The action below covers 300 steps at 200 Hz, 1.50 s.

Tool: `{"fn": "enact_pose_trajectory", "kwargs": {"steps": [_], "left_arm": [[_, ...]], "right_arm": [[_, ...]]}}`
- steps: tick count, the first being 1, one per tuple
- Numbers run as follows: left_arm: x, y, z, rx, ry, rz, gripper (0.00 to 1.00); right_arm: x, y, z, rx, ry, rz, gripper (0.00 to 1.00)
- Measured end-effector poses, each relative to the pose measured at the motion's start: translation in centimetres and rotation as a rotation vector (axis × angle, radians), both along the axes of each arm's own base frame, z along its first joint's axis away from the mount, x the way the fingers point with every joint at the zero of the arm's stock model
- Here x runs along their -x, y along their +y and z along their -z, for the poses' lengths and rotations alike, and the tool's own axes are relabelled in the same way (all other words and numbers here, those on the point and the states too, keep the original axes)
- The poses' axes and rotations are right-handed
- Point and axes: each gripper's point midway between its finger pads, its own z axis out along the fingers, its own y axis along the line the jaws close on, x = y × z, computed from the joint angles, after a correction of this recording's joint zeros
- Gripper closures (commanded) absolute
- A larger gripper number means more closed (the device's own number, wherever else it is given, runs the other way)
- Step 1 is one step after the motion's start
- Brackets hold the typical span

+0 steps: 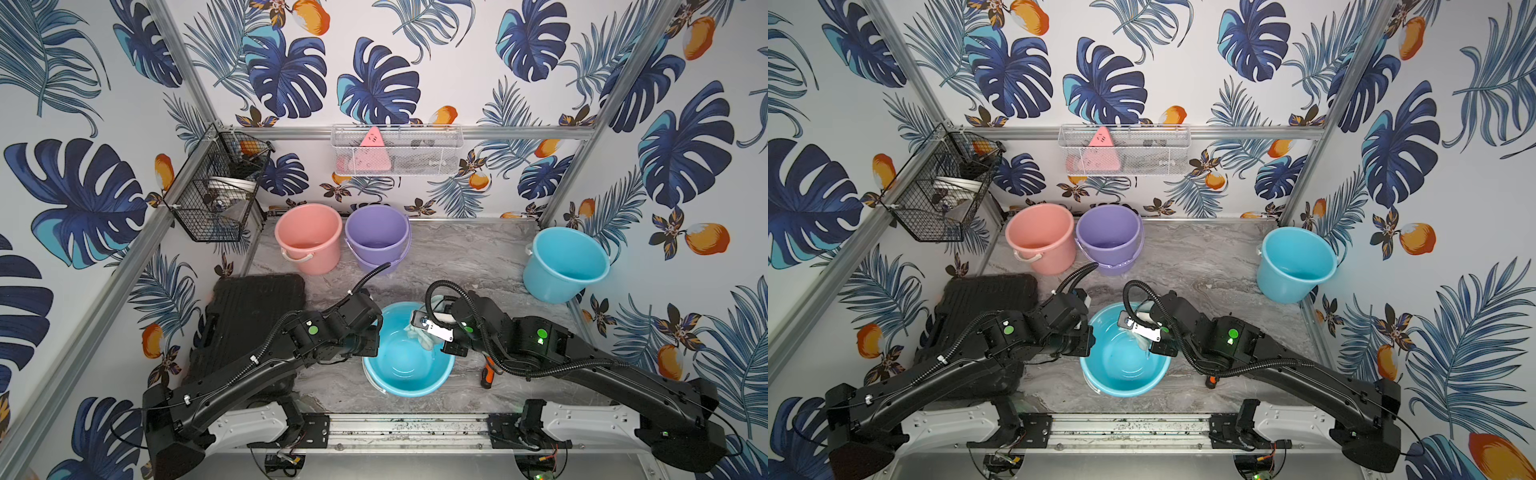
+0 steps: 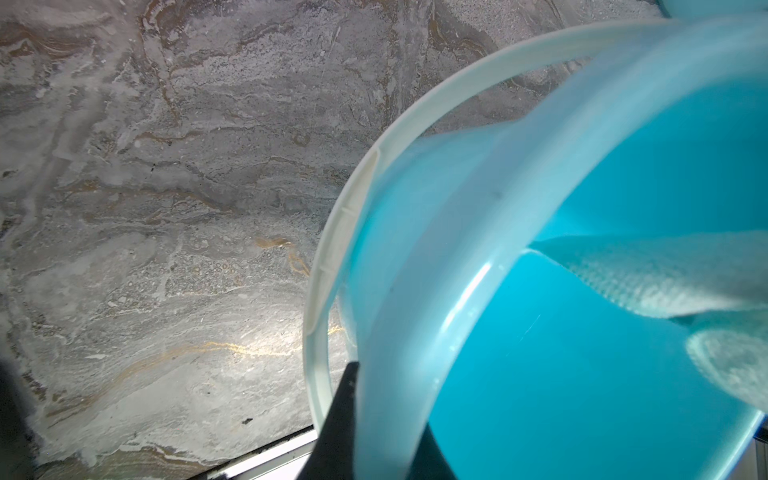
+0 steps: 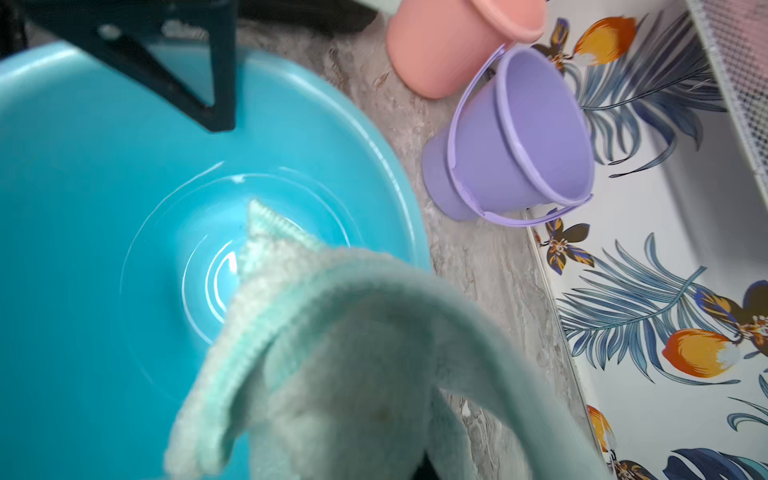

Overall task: Wipe the inside of the bucket with a cloth
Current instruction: Wipe the dirt from the bucket.

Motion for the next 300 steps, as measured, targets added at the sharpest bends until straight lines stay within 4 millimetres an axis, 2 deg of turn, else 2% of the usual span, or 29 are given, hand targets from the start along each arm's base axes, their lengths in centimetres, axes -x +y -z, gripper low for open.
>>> {"fn": "enact_pose_trajectory", "kwargs": {"steps": [40,69,105,147,187,235,268,300], "left_arm": [[-0.2,-0.2,-0.3,0.005,-0.005,0.000,1.00],[-0.2,-0.2,-0.2,0.001,-0.002,0.003,1.00],[-0.2,-0.3,-0.1,-0.001,0.000,0.004,1.00],[-0.2,-0.2,-0.1,-0.007,-0.005,0.003,1.00],[-0.1,-0.2,-0.2,0.006,-0.003,0.006,1.00],[0.0,-0.2,-0.2,0.010,-0.006,0.006,1.00],[-0.1,-0.2,-0.3,0.011,-0.011,0.004,1.00],[-0.1,-0.1,-0.4,0.011,-0.014,0.003,1.00]], "right_arm": [[2.7,-2.2,1.5,0.110,0.134,-0.049,1.00],[4.8,-2.7,2.6,0.127,0.249,-0.092,1.00],[7.5,-1.7,3.6,0.054,0.388,-0.155,1.00],[8.6,1.4,5.3,-0.073,0.488,-0.199,1.00],[8.3,5.6,5.3,-0.241,0.546,-0.220,1.00],[6.4,10.2,3.7,-0.431,0.548,-0.204,1.00],[4.0,11.1,2.6,-0.500,0.465,-0.123,1.00],[0.9,10.7,1.6,-0.531,0.325,-0.002,1.00]]}}
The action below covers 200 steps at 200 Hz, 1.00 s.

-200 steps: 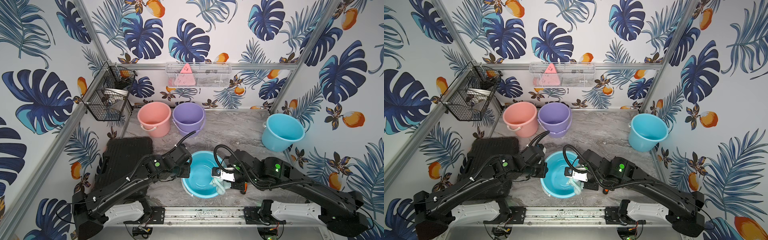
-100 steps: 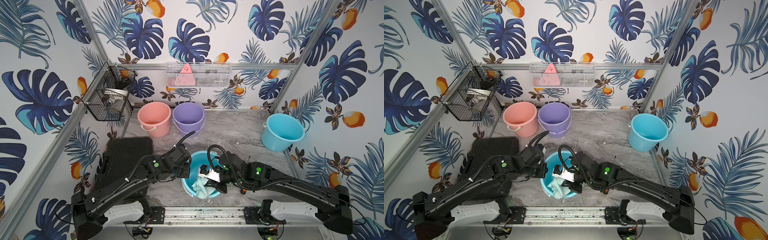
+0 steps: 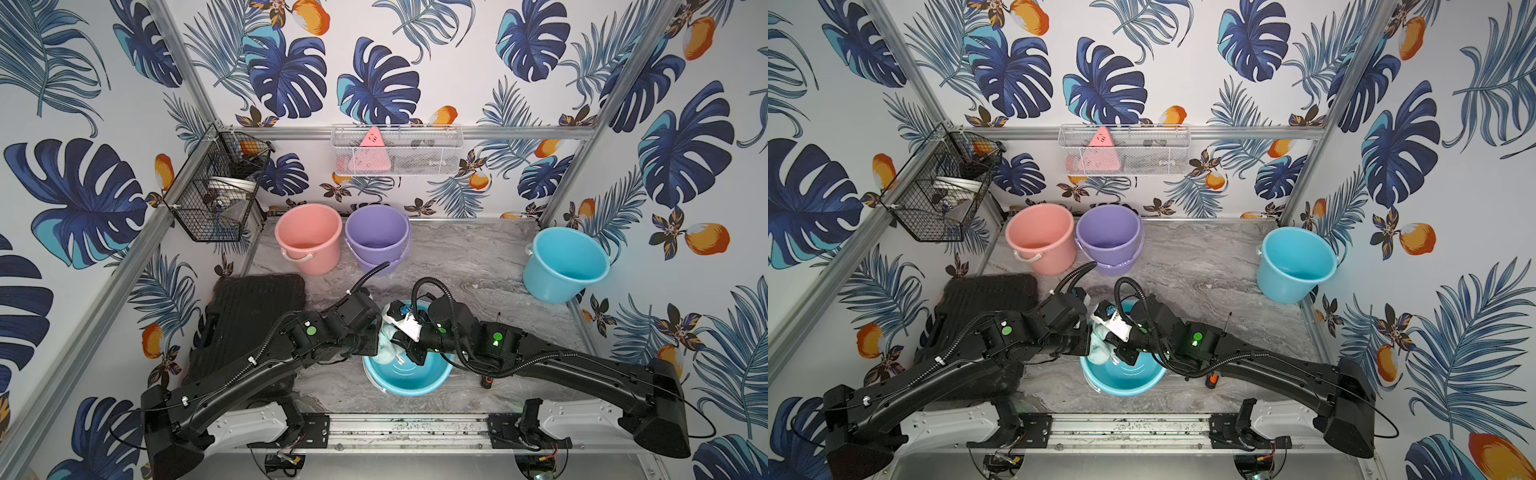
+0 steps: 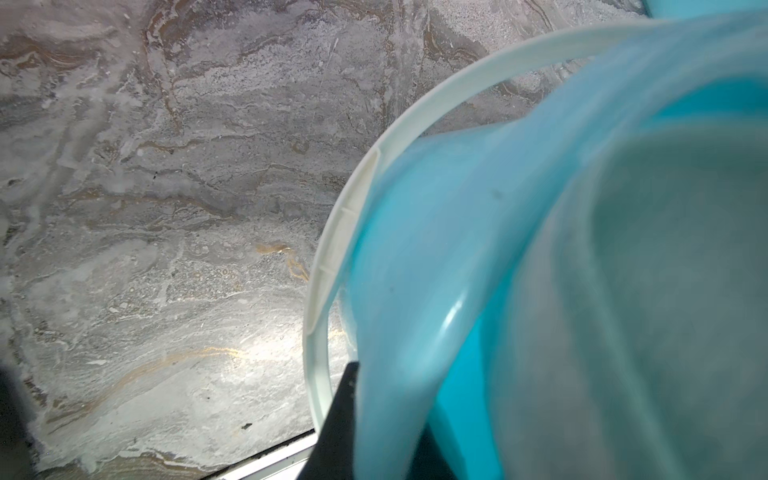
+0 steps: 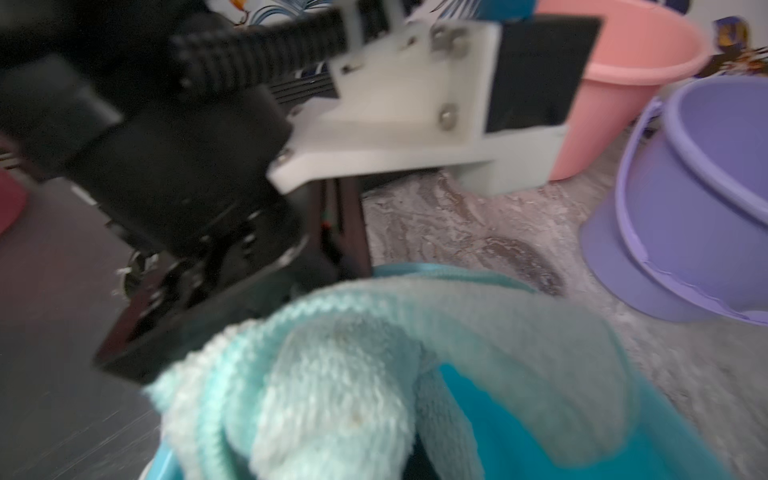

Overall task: Wipe the inside of the bucket with a cloth
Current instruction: Wipe the dirt from the bucket.

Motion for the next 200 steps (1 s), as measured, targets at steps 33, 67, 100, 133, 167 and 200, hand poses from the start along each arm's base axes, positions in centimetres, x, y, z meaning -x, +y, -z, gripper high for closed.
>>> {"fn": "enact_pose_trajectory", "kwargs": {"steps": [33,67,100,133,167,200], "left_arm": [[0.0,0.0,0.0,0.001,-0.001,0.000,1.00],[-0.1,0.0,-0.1,0.004,-0.007,-0.005,1.00],[-0.1,0.1,-0.1,0.003,-0.010,-0.010,1.00],[-0.1,0.0,-0.1,0.006,-0.007,-0.007,1.00],[0.0,0.0,0.0,0.005,-0.006,-0.007,1.00],[0.0,0.0,0.0,0.004,-0.004,-0.006,1.00]], "right_arm": [[-2.9,-1.3,-0.5,0.043,-0.118,0.144,1.00],[-4.8,-2.6,-1.3,0.117,-0.223,0.225,1.00],[-5.3,-4.1,-1.6,0.215,-0.292,0.245,1.00],[-4.8,-6.9,-2.6,0.339,-0.347,0.233,1.00],[-3.1,-9.7,-0.8,0.520,-0.318,0.145,1.00],[-1.2,-11.9,-0.2,0.625,-0.259,0.066,1.00]]}}
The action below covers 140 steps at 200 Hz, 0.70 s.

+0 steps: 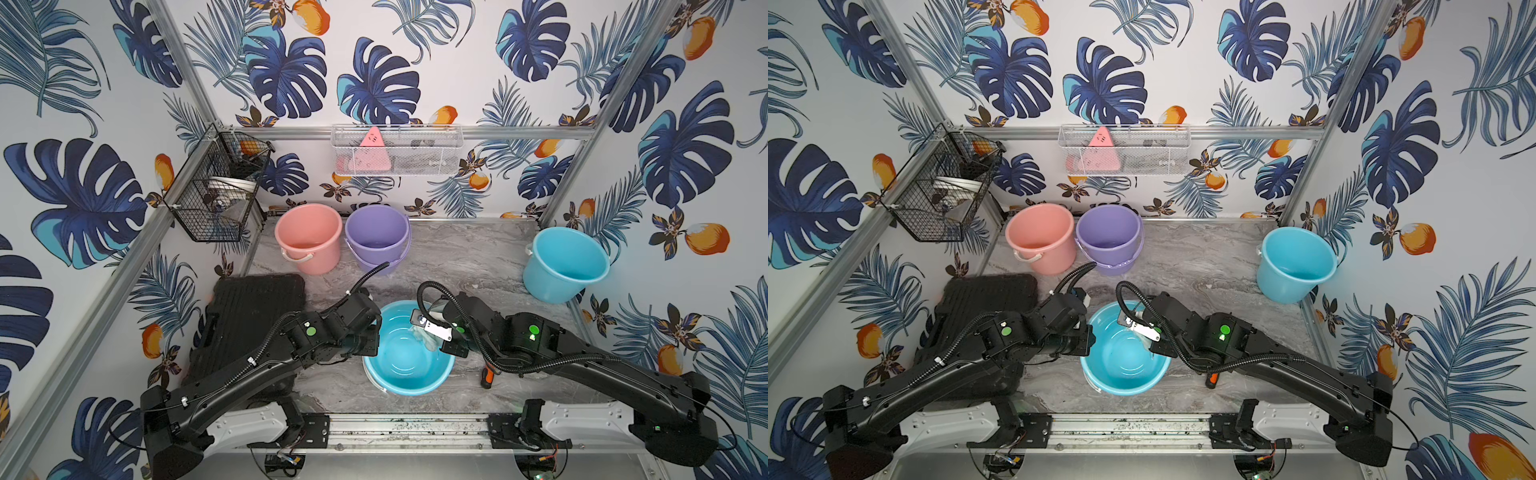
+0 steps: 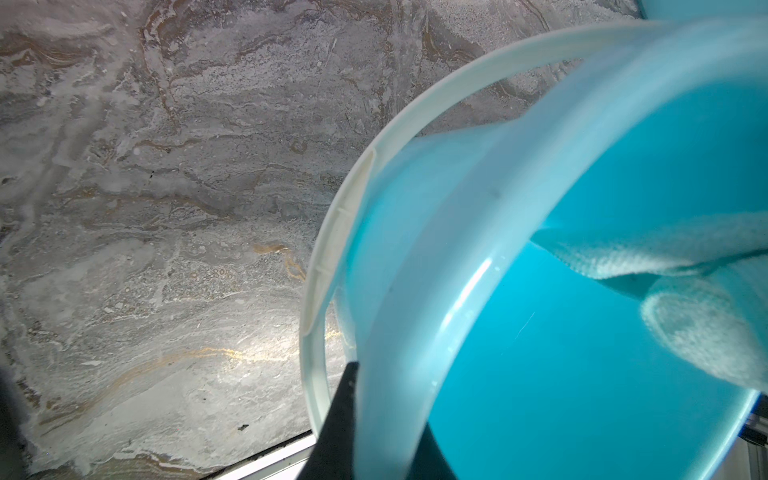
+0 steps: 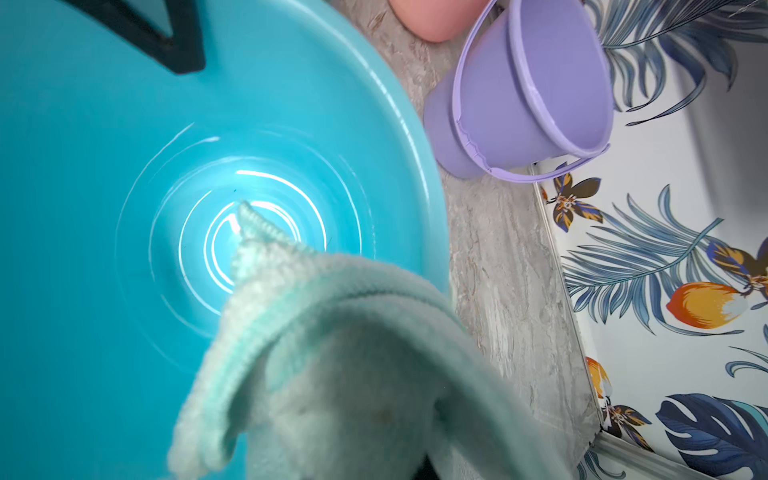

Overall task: Wipe the inside of the bucket with a cloth
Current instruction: Wipe the dirt from the bucket, then place the bucket at the center of the board.

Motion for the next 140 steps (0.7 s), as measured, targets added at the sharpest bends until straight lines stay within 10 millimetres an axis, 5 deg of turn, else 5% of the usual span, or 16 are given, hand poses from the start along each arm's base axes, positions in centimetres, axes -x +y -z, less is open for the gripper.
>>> {"fn": "enact_pose_trajectory", "kwargs": {"steps": [64,140], "left_arm": [[0.1,0.0,0.2,-0.014,0.010,0.004,1.00],[-0.1,-0.4,0.2,-0.011,0.019,0.011,1.00]], "right_arm": [[4.8,-1.7,1.5,0.053,0.243,-0.091,1.00],[8.7,2.9,3.5,-0.190,0.497,-0.182,1.00]]}}
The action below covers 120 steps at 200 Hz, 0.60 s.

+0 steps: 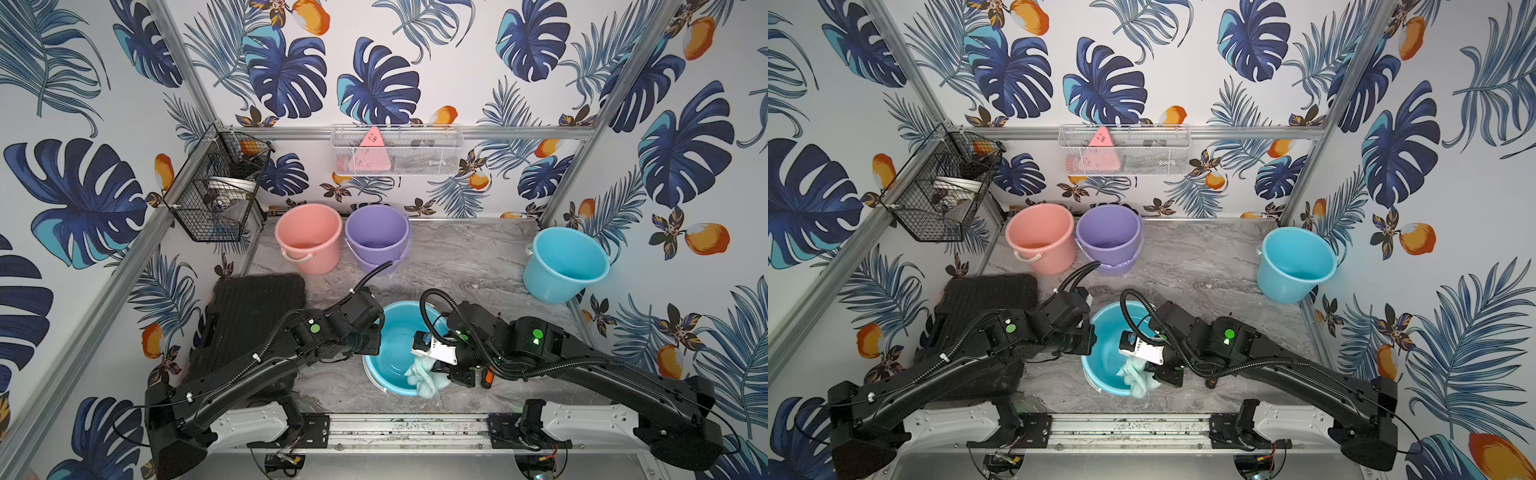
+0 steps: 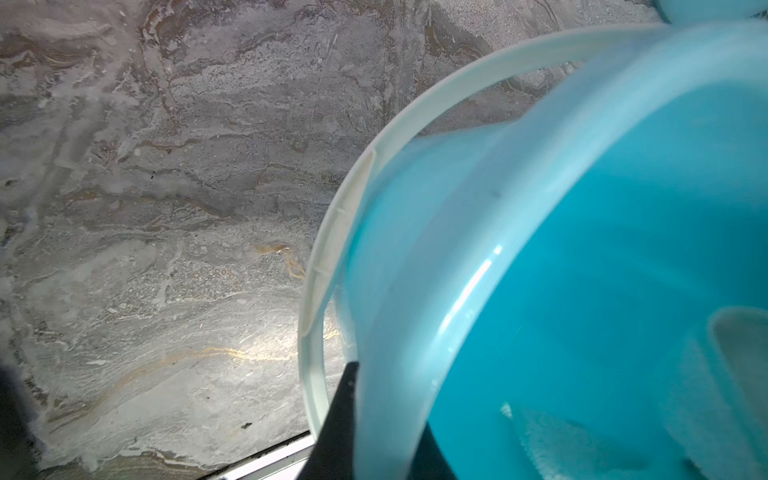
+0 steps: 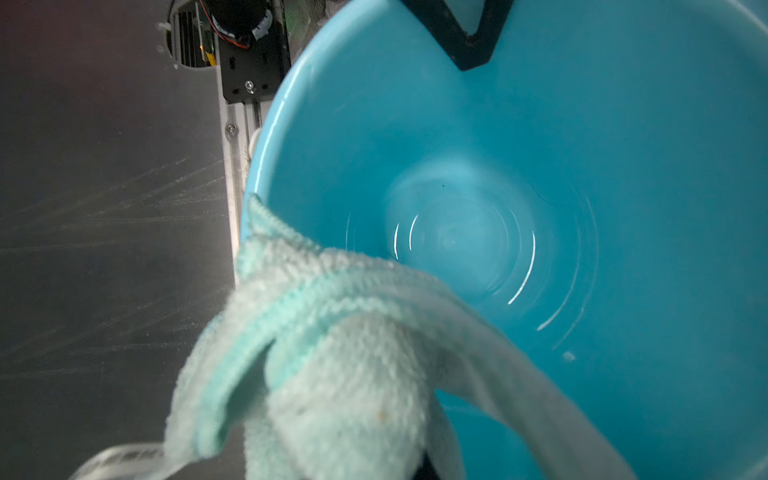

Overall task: Wipe the inside of the bucket with a cloth
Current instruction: Place the bucket at the center of the board.

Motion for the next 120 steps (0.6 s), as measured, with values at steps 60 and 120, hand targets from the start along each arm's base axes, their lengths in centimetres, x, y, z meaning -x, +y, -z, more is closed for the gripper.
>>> {"fn": "enact_pose_trajectory", "kwargs": {"steps": [60,120], "left_arm": [[-0.2,-1.3,-0.1,0.051,0.011,0.009,1.00],[-1.5,-3.2,-0.4,0.079,0.010,-0.004,1.00]], "right_arm": [[-1.9,5.9,-1.4,-0.241,0.066,0.111,1.00],[-6.0,6.7,-4.9,-0.354,-0.033,0.326,1.00]]}}
